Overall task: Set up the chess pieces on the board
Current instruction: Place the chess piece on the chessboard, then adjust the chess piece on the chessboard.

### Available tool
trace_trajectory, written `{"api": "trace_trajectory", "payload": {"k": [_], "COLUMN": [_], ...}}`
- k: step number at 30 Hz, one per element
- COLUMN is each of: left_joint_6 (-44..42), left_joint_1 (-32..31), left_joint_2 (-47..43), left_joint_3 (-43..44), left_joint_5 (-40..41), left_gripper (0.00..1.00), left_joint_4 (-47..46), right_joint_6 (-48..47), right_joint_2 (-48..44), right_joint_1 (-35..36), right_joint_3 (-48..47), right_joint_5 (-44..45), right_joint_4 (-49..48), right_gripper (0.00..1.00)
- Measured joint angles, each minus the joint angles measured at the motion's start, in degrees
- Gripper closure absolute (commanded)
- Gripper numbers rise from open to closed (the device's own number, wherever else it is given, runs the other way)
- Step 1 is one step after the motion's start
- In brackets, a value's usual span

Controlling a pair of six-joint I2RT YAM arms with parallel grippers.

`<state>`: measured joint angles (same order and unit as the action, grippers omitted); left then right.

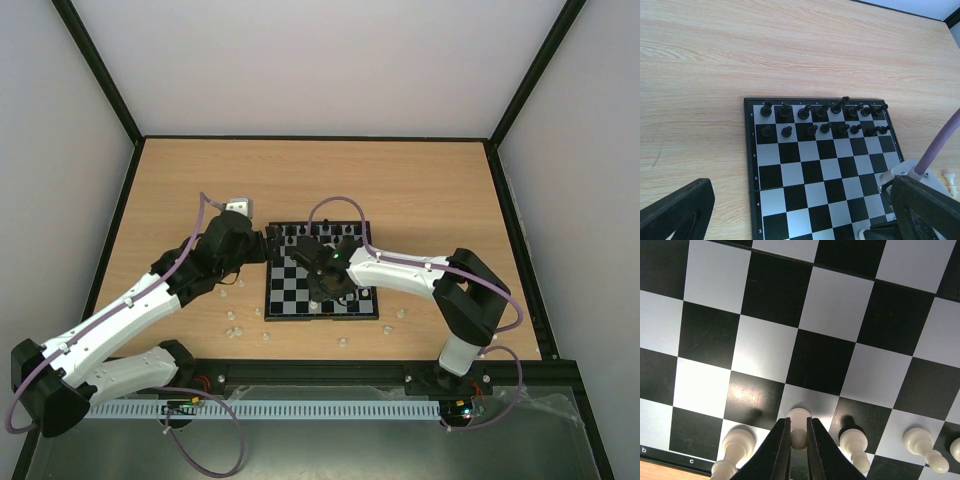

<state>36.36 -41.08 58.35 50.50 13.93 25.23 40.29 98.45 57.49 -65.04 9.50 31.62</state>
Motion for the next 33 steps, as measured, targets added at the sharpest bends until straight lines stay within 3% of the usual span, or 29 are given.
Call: {"api": "trace_trajectory", "payload": {"k": [14,17,26,33], "left_joint_6": [0.0,0.0,-0.1,-0.1], "left_joint_1": [0.3,0.3,0.3,0.3], "left_joint_2": [-0.1,-0.2,-0.2,-0.2], "left_joint_3": [0.0,0.0,0.0,0.0], "left_joint_5": [-0.2,-0.2,-0.2,-0.1], "left_gripper": [0.01,0.01,0.01,0.01], "left_joint_4": [0.0,0.0,0.0,0.0], "right_joint_6": [0.2,0.4,2.2,3.3], "right_joint_2": [-0.5,-2.4,-12.2,-12.9], "right_joint_1": [0.0,0.0,0.0,0.0], "right_joint_3": [0.0,0.5,6.6,11.0], "right_joint_5": [0.8,1.3,2.6,2.2], "right_joint_4": [0.0,0.0,0.1,0.0], "right_gripper": [0.66,0.66,0.82,0.82]}}
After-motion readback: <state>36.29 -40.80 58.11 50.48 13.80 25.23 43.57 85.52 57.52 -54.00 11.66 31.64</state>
